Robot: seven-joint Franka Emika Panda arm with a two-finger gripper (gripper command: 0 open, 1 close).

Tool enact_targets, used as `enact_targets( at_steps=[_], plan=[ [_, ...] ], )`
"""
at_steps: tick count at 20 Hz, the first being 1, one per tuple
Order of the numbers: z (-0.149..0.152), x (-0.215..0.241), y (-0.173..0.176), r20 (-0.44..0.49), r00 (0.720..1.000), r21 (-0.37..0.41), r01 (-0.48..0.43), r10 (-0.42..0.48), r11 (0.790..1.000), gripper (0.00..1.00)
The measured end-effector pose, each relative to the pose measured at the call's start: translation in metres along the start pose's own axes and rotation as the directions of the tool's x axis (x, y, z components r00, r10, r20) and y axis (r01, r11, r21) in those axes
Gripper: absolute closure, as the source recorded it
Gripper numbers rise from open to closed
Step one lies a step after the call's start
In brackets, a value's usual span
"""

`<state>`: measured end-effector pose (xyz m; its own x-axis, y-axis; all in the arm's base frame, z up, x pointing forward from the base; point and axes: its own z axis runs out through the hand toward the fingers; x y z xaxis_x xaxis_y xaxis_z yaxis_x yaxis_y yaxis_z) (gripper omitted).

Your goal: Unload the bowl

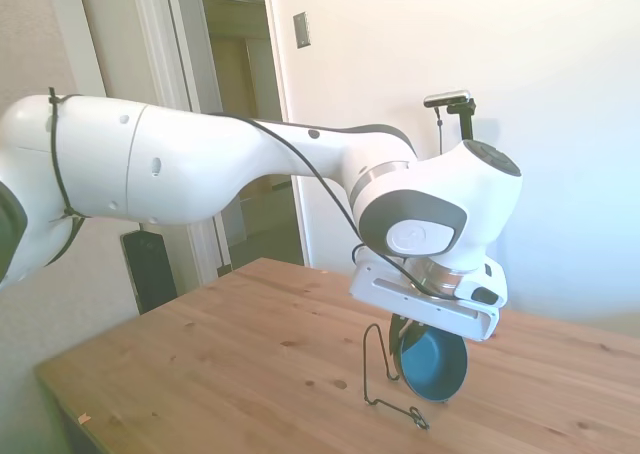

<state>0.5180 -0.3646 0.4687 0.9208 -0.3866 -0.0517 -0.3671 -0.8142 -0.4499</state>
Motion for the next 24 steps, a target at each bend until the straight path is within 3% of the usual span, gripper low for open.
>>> enact_targets(
  at_steps=[5, 8, 17, 24],
  plan=[
    [-0.034, -0.051, -0.02, -0.037, 0.996, 0.003, 0.086, -0.086, 0.996, 1.0],
    [-0.031, -0.084, -0.046, -0.049, 0.989, -0.042, 0.138, -0.141, 0.989, 1.0],
    [0.042, -0.18, -0.097, -0.028, 0.955, -0.172, 0.285, -0.294, 0.943, 1.0],
    [0.107, -0.228, -0.117, 0.027, 0.961, -0.31, 0.27, -0.276, 0.912, 1.0]
  ],
)
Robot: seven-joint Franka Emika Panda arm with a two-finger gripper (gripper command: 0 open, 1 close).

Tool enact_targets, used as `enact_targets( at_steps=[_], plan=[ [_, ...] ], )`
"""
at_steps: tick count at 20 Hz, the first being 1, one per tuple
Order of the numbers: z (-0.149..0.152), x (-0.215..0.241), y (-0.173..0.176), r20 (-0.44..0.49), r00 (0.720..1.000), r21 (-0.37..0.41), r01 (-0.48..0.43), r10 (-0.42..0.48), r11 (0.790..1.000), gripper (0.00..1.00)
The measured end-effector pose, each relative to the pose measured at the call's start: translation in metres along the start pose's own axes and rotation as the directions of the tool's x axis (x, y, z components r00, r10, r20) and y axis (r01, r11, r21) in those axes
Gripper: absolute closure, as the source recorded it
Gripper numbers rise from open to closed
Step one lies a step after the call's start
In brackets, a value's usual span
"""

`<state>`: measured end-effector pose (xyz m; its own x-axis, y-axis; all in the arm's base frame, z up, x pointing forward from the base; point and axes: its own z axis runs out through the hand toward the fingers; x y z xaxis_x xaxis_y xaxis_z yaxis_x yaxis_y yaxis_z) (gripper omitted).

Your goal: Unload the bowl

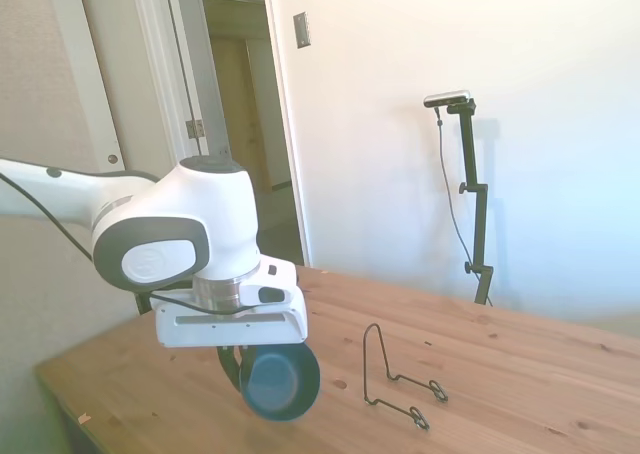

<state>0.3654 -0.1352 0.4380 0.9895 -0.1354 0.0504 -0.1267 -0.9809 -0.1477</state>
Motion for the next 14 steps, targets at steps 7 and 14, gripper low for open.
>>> enact_targets(
  at_steps=[7, 14],
  plan=[
    [0.053, 0.018, -0.03, 0.006, 0.998, -0.11, -0.064, 0.065, 0.992, 1.0],
    [0.084, 0.04, -0.04, -0.075, 0.986, -0.205, -0.16, 0.147, 0.966, 1.0]
  ],
)
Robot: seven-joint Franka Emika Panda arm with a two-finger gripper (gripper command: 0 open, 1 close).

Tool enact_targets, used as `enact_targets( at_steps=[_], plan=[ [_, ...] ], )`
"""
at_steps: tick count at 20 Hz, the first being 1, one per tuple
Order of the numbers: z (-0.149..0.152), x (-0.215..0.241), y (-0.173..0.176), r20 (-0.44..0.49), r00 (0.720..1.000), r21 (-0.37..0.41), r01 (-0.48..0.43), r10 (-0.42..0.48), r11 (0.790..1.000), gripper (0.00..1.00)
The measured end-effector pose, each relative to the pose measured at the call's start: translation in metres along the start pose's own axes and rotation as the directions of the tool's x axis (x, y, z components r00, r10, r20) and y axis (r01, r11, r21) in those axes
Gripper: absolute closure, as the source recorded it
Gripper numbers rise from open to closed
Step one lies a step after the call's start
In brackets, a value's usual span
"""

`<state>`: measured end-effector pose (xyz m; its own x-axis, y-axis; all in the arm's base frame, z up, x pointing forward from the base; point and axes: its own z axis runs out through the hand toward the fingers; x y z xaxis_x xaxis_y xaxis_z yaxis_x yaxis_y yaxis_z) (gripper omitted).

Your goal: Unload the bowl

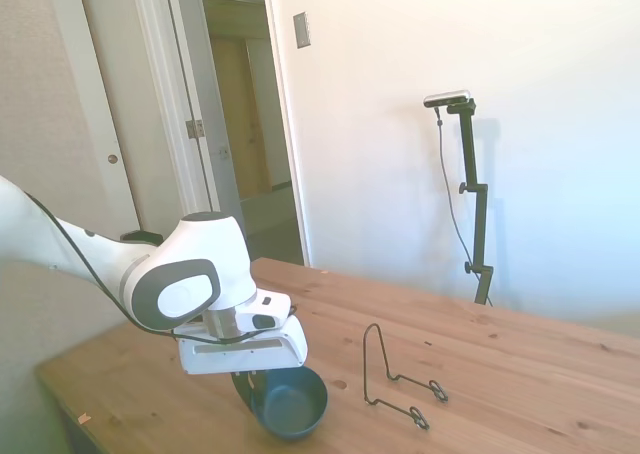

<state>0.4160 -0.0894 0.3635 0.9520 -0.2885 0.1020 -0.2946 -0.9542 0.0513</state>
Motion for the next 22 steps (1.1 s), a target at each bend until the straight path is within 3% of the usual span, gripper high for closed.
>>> enact_targets(
  at_steps=[2, 3, 16, 22],
  plan=[
    [0.004, 0.001, -0.001, -0.005, 1.0, -0.023, -0.015, 0.014, 1.0, 1.0],
    [0.005, 0.002, -0.001, -0.008, 1.0, -0.031, -0.019, 0.018, 0.999, 0.0],
    [0.017, 0.005, -0.003, 0.006, 0.998, -0.063, -0.066, 0.066, 0.996, 0.0],
    [-0.005, 0.019, 0.017, -0.056, 0.978, -0.057, -0.204, 0.201, 0.977, 0.0]
  ],
)
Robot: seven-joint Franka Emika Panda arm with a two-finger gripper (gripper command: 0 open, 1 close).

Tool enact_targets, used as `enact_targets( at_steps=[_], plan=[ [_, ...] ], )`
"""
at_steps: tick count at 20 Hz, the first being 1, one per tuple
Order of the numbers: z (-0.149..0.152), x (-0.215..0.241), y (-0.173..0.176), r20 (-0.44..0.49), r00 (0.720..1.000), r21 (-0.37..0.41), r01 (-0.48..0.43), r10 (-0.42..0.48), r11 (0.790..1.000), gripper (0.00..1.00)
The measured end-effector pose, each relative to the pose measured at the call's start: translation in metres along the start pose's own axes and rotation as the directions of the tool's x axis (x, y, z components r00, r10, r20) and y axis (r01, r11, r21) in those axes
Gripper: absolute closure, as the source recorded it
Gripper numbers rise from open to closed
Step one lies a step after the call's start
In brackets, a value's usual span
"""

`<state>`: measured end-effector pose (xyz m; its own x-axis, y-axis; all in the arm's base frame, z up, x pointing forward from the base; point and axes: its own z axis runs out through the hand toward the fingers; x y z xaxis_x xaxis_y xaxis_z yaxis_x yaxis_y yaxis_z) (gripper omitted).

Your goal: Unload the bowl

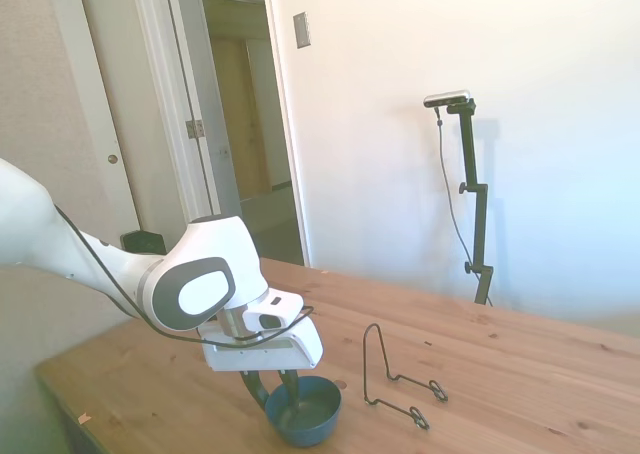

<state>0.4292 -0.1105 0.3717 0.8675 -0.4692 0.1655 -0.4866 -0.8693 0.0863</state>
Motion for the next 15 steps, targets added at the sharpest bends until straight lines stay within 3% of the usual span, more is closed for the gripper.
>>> enact_targets(
  at_steps=[3, 7, 11, 15],
  plan=[
    [-0.019, 0.005, 0.021, -0.023, 0.997, 0.004, -0.068, 0.068, 0.998, 0.0],
    [-0.054, -0.002, 0.041, 0.019, 0.988, 0.0, -0.15, 0.15, 0.989, 0.0],
    [-0.101, -0.002, 0.078, 0.023, 0.951, -0.011, -0.308, 0.308, 0.951, 0.0],
    [-0.126, 0.013, 0.115, 0.023, 0.908, -0.017, -0.418, 0.418, 0.908, 0.0]
  ],
)
